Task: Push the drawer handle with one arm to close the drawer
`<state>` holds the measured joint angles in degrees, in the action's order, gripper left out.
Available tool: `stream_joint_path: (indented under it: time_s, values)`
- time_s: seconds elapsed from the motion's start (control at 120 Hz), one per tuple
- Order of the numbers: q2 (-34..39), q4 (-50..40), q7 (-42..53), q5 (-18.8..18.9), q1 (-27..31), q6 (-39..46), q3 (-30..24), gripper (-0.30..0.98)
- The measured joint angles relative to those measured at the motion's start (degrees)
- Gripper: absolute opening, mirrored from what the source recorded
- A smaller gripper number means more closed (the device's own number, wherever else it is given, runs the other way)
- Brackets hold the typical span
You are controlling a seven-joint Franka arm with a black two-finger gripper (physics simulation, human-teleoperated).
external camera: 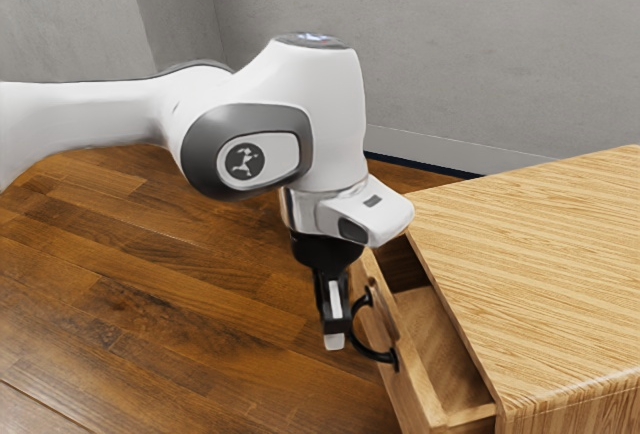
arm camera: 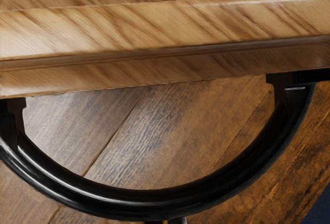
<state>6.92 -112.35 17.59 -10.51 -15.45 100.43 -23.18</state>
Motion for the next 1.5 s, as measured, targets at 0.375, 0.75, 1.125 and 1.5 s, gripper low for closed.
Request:
stream_joint_path:
  time_s: [0.375, 0.75, 1.125, 1.5]
  values:
    - [-2.73, 2.26, -0.61, 2.06, -1.39, 3.06, -0.03, -0.1]
    - [-5.33, 4.81, -0.89, 3.4, -2.37, 6.78, 0.24, -0.1]
    - [0.01, 5.59, -1.22, 4.48, 4.79, 5.67, 0.05, -0.1]
    - [14.56, 10.1, 5.53, 12.16, 6.37, -20.31, 23.53, 0.35]
